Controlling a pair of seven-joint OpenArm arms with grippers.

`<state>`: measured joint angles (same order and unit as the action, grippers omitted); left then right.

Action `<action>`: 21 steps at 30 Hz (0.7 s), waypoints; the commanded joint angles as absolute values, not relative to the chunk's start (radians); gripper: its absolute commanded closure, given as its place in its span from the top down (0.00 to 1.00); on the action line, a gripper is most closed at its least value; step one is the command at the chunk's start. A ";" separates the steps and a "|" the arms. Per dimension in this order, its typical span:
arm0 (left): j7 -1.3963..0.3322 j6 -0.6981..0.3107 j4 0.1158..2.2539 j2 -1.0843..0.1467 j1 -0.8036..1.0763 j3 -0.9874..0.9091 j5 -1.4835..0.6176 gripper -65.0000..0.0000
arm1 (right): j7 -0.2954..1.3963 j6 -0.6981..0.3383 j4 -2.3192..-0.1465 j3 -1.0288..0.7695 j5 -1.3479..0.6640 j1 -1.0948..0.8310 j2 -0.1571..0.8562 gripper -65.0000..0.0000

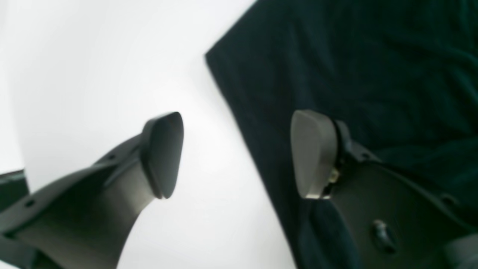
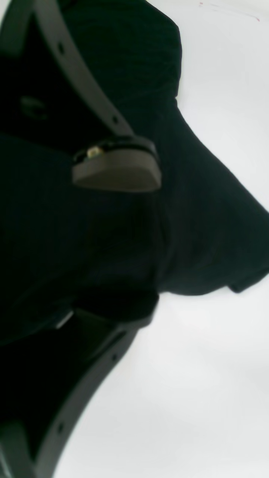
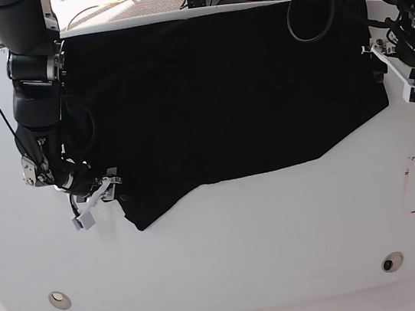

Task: Fold the T-shirt properly
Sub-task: 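Grasp the hem with both grippers and fold it toward the collar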

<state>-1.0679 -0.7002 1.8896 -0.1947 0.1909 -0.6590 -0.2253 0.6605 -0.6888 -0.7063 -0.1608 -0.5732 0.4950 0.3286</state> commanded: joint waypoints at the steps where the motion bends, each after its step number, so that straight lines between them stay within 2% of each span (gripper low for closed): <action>1: -1.055 -0.654 1.905 -0.214 0.168 -0.690 -0.226 0.76 | 0.651 -0.698 -0.717 -0.162 -0.584 0.526 0.338 0.44; 4: -1.055 -0.550 1.886 -0.214 0.133 -0.696 -0.226 0.90 | 0.650 -0.698 -0.717 -0.162 -0.584 0.526 0.338 0.22; 7: -1.055 -0.466 1.821 -0.214 0.107 -0.691 -0.231 0.94 | 0.650 -0.698 -0.717 -0.162 -0.584 0.526 0.338 0.09; 21: -1.010 -0.460 1.506 -0.211 -0.085 -0.694 -0.229 0.94 | 0.656 -0.698 -0.723 -0.116 -0.518 0.521 0.338 0.08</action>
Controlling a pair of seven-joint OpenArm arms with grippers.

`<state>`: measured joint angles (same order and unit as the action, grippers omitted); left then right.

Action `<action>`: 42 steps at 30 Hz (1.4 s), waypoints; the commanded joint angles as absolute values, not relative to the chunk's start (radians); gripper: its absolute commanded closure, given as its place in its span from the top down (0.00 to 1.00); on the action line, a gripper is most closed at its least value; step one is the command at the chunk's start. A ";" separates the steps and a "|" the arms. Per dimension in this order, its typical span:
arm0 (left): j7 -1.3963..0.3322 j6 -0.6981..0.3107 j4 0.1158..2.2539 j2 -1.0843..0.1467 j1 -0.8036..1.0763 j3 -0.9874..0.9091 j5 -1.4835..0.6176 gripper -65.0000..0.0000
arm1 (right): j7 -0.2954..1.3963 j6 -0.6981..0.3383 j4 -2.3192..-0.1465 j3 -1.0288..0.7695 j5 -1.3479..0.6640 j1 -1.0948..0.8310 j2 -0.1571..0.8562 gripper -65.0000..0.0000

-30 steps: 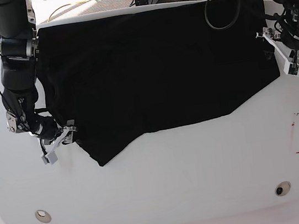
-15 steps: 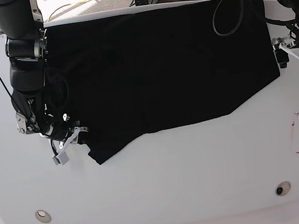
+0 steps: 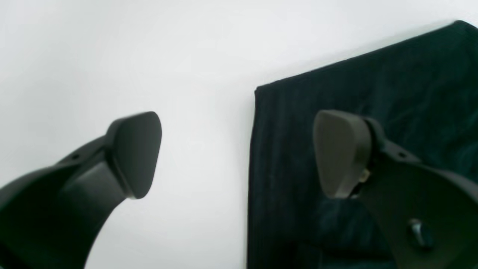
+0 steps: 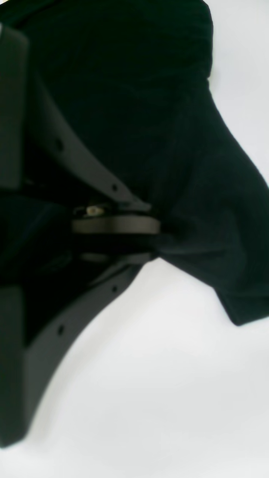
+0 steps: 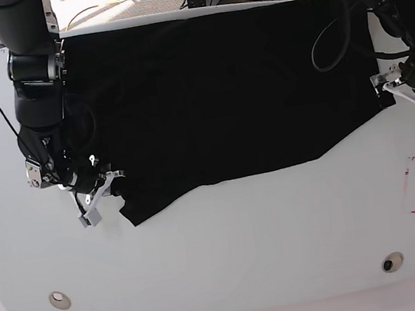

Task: Fold the T-shirt properly
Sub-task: 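Grasp the hem with both grippers and fold it toward the collar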

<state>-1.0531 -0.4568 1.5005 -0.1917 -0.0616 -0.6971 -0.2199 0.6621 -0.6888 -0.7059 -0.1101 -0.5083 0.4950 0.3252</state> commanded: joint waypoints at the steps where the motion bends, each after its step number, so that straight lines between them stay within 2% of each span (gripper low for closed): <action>1: -1.006 -0.460 1.498 -0.211 -0.090 -0.693 -0.229 0.94 | 0.656 -0.698 -0.723 -0.116 -0.518 0.521 0.338 0.08; 8: -1.003 -0.463 1.374 -0.208 -0.143 -0.657 -0.236 0.94 | 0.656 -0.698 -0.723 -0.116 -0.518 0.519 0.343 0.08; 12: -1.003 -0.464 1.363 -0.205 -0.142 -0.613 -0.237 0.82 | 0.656 -0.698 -0.723 -0.116 -0.518 0.519 0.346 0.06; 14: -1.001 -0.483 1.362 -0.185 -0.147 -0.588 -0.237 0.71 | 0.654 -0.698 -0.723 -0.116 -0.515 0.521 0.346 0.00; 18: -1.001 -0.501 1.359 -0.176 -0.148 -0.588 -0.236 0.58 | 0.657 -0.698 -0.725 -0.116 -0.516 0.521 0.348 0.00; 20: -0.992 -0.499 1.345 -0.159 -0.150 -0.588 -0.229 0.48 | 0.656 -0.698 -0.725 -0.116 -0.513 0.521 0.348 0.00; 22: -0.963 -0.499 1.314 -0.153 -0.151 -0.587 -0.231 0.37 | 0.654 -0.698 -0.725 -0.116 -0.510 0.521 0.348 0.00; 24: -0.931 -0.499 1.282 -0.151 -0.165 -0.585 -0.229 0.20 | 0.657 -0.698 -0.725 -0.116 -0.515 0.521 0.348 0.00; 28: -0.928 -0.499 1.259 -0.153 -0.168 -0.587 -0.229 0.00 | 0.657 -0.698 -0.727 -0.116 -0.516 0.519 0.364 0.00; 31: -0.928 -0.504 1.296 -0.151 -0.162 -0.587 -0.229 0.00 | 0.667 -0.698 -0.771 -0.116 -0.518 0.519 0.375 0.00; 37: -0.929 -0.509 1.431 -0.151 -0.124 -0.565 -0.237 0.00 | 0.789 -0.698 -0.987 -0.119 -0.518 0.483 0.384 0.00; 40: -0.929 -0.552 1.492 -0.151 -0.117 -0.535 -0.237 0.00 | 0.858 -0.698 -1.104 -0.142 -0.518 0.440 0.384 0.00; 42: -0.929 -0.595 1.527 -0.150 -0.091 -0.530 -0.236 0.00 | 0.926 -0.698 -1.211 -0.225 -0.518 0.389 0.377 0.00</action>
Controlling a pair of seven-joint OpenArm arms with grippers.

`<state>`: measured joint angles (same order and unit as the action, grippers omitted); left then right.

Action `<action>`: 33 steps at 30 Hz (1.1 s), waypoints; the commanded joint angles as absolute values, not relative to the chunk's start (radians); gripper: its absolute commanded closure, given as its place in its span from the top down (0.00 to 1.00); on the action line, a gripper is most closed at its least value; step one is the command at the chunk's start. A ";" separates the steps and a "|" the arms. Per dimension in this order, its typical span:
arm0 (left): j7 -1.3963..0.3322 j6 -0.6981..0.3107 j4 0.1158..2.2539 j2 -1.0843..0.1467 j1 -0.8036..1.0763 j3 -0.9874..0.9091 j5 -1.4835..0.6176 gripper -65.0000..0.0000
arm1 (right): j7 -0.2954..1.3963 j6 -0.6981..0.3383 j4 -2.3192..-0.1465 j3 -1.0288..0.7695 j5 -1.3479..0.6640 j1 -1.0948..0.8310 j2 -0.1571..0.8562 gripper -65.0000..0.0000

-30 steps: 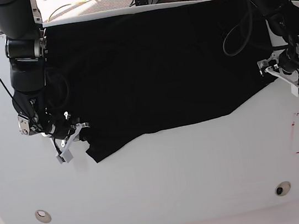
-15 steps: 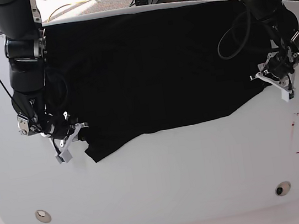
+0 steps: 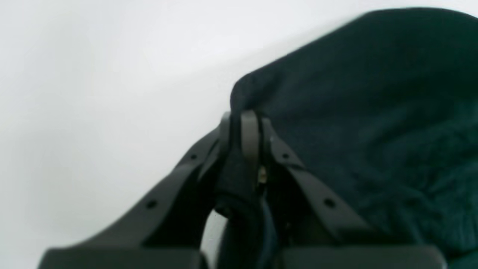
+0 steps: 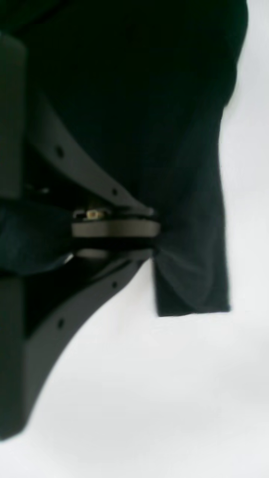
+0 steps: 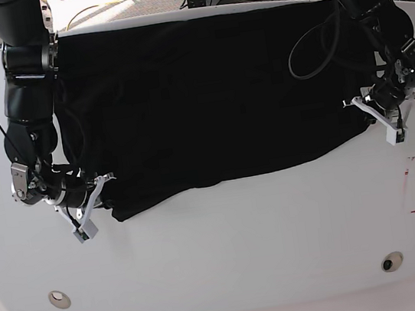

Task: Fold the T-shirt properly
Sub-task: 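Grasp the hem with both grippers and fold it toward the collar, then drag the folded hem with both grippers toward the collar edge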

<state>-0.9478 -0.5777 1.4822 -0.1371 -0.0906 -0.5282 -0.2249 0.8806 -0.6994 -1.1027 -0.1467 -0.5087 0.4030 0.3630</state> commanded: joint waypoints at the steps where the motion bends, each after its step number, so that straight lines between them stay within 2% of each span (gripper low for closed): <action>1: -0.929 -0.608 1.540 -0.150 -0.084 -0.530 -0.236 0.00 | 0.960 -0.698 -1.254 -0.265 -0.518 0.366 0.374 0.00; 8: -0.929 -0.677 1.581 -0.150 -0.056 -0.532 -0.236 0.00 | 1.136 -0.698 -1.489 -0.398 -0.542 0.257 0.354 0.00; 15: -0.929 -0.698 1.581 -0.157 -0.018 -0.533 -0.231 0.00 | 1.265 -0.698 -1.678 -0.510 -0.742 0.096 0.354 0.00; 24: -0.929 -0.698 1.581 -0.168 0.008 -0.533 -0.232 0.00 | 1.297 -0.698 -1.828 -0.579 -0.923 -0.139 0.349 0.00; 33: -0.929 -0.698 1.598 -0.205 0.036 -0.533 -0.236 0.00 | 1.300 -0.698 -1.871 -0.588 -0.941 -0.277 0.348 0.00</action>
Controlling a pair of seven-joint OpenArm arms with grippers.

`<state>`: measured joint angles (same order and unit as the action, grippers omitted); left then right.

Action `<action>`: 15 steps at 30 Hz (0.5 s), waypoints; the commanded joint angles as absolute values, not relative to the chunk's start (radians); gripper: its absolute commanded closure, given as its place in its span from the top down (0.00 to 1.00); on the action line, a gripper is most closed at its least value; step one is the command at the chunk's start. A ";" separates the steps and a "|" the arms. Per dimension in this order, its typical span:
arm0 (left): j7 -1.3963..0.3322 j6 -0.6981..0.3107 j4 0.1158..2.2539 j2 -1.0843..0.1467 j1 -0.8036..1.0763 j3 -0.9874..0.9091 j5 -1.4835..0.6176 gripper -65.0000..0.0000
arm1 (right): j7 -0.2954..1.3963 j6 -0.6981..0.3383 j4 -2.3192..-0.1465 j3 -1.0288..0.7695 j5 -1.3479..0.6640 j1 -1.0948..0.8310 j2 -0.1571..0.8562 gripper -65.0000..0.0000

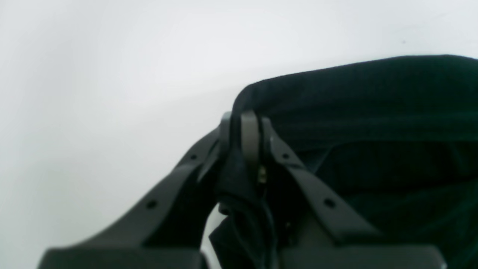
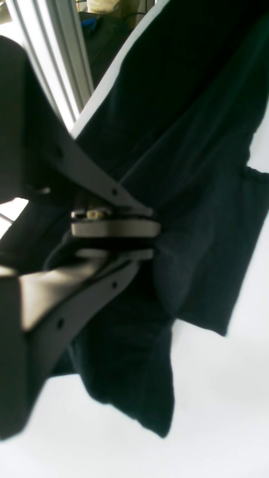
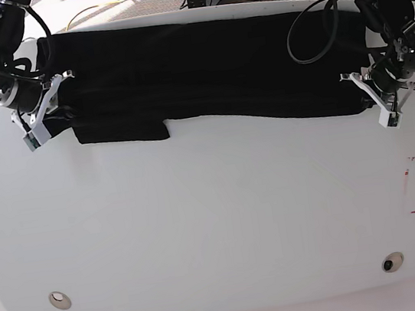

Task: Fold the T-shirt properly
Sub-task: 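Drag the folded hem with both grippers toward the collar edge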

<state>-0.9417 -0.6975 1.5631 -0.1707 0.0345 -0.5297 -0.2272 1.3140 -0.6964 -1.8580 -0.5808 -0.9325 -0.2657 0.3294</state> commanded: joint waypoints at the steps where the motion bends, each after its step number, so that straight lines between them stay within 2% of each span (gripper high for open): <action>1: -0.929 -0.698 1.613 -0.216 0.044 -0.533 -0.236 0.00 | 1.297 -0.698 -1.867 -0.588 -0.941 -0.288 0.348 0.00; 11: -0.932 -0.698 1.705 -0.216 0.077 -0.527 -0.237 0.00 | 1.300 -0.698 -1.865 -0.584 -0.938 -0.355 0.346 0.00; 15: -0.932 -0.698 1.705 -0.219 0.084 -0.527 -0.237 0.00 | 1.297 -0.698 -1.865 -0.582 -0.938 -0.378 0.344 0.13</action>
